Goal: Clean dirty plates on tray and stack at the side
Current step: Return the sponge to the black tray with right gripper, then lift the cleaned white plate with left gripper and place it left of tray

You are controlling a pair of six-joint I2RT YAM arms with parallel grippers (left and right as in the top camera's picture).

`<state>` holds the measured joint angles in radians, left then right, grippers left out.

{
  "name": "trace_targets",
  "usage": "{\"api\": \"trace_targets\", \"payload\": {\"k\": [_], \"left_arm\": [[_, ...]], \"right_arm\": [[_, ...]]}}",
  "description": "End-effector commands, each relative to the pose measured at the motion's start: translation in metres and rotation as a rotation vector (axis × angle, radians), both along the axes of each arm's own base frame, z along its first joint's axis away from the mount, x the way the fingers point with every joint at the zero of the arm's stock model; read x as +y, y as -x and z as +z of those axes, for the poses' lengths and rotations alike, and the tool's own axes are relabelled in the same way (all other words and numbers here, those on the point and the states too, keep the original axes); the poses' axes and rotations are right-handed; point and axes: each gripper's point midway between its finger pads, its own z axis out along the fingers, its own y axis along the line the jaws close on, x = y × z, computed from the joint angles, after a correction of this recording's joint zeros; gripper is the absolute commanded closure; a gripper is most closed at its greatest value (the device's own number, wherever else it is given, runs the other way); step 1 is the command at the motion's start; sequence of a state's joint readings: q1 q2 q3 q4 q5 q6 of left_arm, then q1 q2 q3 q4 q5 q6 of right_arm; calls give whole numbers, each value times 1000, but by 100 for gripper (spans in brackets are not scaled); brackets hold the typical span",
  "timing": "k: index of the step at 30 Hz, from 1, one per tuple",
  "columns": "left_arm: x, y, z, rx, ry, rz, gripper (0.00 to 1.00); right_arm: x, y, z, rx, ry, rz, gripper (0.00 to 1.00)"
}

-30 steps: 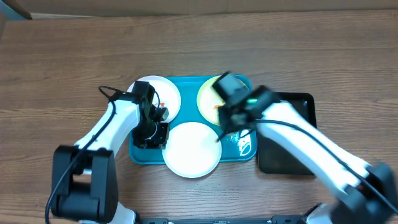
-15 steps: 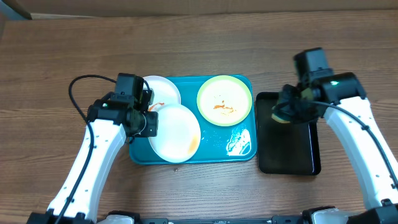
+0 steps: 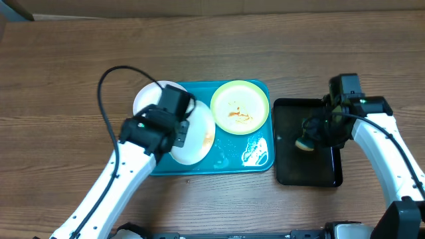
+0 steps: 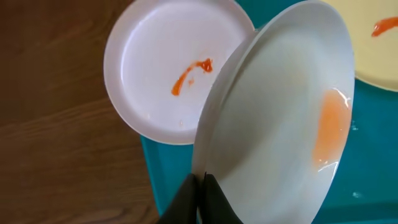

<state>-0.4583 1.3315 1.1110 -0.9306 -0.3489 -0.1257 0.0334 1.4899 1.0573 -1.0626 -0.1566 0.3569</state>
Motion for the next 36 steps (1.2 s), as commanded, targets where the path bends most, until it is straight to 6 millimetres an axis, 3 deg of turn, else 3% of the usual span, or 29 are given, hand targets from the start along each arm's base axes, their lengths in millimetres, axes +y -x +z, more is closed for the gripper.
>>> {"api": "trace_targets", "payload": {"k": [1,13,20,36], "left_arm": [[-2,-10,33,-152,-76,29,96],[-34,-2,65,-343,-264,-58,96],[-40,2,86,-453,-366,-59,96],[-41,4,93,-489,-398,-57,96]], "right_arm": [[2,1,-2,-8,-15,15,96],[2,2,-2,-6,-15,15,96],[2,3,-2,-3,-15,15,96],[2,3,-2,-2,-15,15,96]]}}
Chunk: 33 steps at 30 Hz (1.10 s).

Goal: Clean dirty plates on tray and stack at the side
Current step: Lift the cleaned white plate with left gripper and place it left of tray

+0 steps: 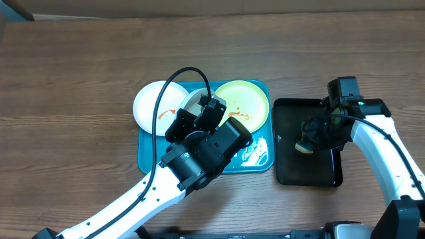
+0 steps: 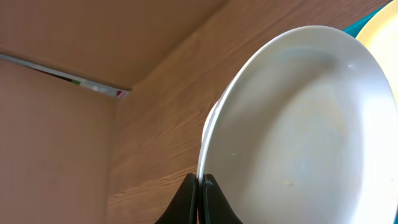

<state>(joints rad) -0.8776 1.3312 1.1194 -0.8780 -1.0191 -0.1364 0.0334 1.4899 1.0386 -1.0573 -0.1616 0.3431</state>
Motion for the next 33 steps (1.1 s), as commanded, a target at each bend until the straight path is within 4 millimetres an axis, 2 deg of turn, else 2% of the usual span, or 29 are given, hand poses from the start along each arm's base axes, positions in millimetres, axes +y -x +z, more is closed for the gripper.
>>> {"api": "trace_targets", "payload": {"k": [1,14,21,28,29,31,33], "left_arm": [[3,-1,22,-76,39,29,96],[10,-4,24,-97,61,68,96],[29,-14,2,11,165,122,96],[83,-26,-2,79,341,267,96],[100,-29,-4,88,393,314,96],[119,-30,-8,102,445,369,96],[152,-30,-18,126,533,462,96]], "right_arm": [[1,-1,3,-13,-12,1,96],[1,-1,3,-12,-12,1,96],[1,0,3,-8,-12,1,96],[1,0,3,-7,-12,1,96],[1,0,3,-8,-12,1,96],[1,0,3,-8,-12,1,96],[1,0,3,-7,-12,2,96]]}}
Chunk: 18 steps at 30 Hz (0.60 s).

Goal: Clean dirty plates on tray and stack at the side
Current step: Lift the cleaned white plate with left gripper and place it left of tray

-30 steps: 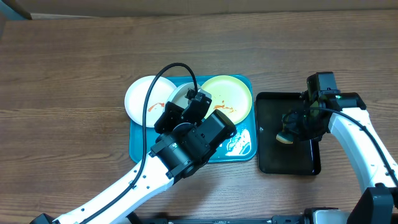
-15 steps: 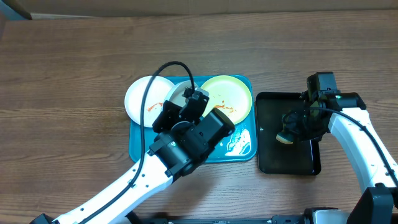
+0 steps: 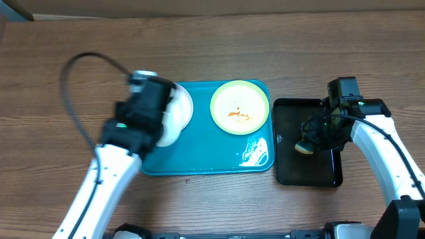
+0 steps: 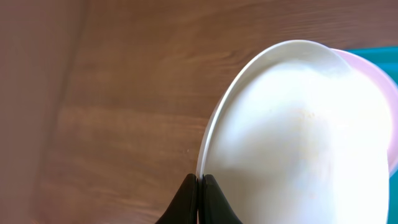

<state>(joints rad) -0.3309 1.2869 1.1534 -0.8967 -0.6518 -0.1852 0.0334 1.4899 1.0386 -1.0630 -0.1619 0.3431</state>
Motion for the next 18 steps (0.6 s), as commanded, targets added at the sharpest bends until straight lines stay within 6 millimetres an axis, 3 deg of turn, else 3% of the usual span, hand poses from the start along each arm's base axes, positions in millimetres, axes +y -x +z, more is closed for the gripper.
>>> {"api": "trace_targets", "payload": {"k": [1,9,18], "left_arm": [[41,-2,-3,-8,220,128,96],[133,9,-41,32,374,428,96],[177,18,-95,150,411,581,96]], "right_arm": [[1,-1,3,-13,-12,2,96],[1,-1,3,-13,-12,5,96],[1,0,3,-7,-11,5,96]]}}
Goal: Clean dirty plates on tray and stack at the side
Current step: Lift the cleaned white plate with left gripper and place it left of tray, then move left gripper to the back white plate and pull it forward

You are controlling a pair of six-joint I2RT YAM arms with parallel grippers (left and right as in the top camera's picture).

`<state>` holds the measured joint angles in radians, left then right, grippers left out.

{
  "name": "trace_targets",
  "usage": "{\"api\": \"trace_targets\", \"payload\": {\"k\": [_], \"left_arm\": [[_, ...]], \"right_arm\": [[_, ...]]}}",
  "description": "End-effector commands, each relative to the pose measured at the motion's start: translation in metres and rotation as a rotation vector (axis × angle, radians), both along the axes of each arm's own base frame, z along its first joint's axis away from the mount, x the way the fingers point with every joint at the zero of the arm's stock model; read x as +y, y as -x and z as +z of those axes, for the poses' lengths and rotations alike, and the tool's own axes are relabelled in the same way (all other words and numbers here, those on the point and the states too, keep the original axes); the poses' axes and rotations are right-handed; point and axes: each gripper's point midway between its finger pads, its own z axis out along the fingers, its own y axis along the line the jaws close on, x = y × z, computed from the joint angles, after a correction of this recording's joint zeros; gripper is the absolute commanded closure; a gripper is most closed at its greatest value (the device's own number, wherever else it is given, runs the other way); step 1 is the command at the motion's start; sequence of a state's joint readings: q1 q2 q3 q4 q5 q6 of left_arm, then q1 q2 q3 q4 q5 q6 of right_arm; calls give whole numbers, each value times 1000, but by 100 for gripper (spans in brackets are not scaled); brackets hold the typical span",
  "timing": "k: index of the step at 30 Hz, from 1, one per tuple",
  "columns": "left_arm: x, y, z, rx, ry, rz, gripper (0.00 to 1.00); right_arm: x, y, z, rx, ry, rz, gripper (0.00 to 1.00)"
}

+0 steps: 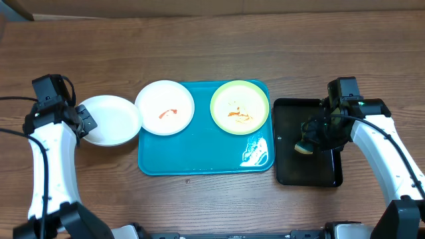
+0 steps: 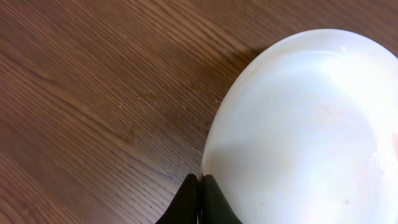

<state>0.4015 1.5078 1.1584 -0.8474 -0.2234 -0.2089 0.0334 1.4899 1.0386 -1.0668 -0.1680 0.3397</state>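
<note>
My left gripper (image 1: 83,121) is shut on the rim of a clean white plate (image 1: 109,119), which sits left of the teal tray (image 1: 199,162), on or just above the wooden table. In the wrist view the black fingertips (image 2: 200,180) pinch the plate's (image 2: 305,124) edge. On the tray lie a white plate (image 1: 165,107) with an orange smear and a green plate (image 1: 240,107) with orange smears. My right gripper (image 1: 311,136) holds a yellow sponge (image 1: 305,145) over the black tray (image 1: 319,174).
A wet patch (image 1: 255,153) glistens on the teal tray's right front corner. The black tray stands right beside the teal one. Bare wooden table (image 1: 199,46) lies behind and in front of both trays.
The left gripper moved left with the clean white plate, from over the tray's left edge to the table beside it. The smeared white plate is now uncovered. The right arm stayed put.
The left gripper held a white plate with a pale orange smear tilted over the tray's left part. Then it held the plate raised, no orange showing. Then the plate hung over the tray's left edge, and now it is beside the tray. The right gripper kept the sponge still.
</note>
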Motion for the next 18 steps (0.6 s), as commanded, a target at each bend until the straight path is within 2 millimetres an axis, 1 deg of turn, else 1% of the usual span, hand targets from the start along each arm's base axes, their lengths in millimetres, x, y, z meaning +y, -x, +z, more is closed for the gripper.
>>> {"api": "trace_targets", "payload": {"k": [1,8,18], "left_arm": [[11,-3,-9,23,-2,36,96],[23,-5,-7,-4,-17,66,96],[45,0,-3,-22,-53,126,96]], "right_arm": [[0,0,2,-9,-6,1,96],[0,1,2,-5,-5,5,96],[0,2,2,-1,-5,5,96]]}}
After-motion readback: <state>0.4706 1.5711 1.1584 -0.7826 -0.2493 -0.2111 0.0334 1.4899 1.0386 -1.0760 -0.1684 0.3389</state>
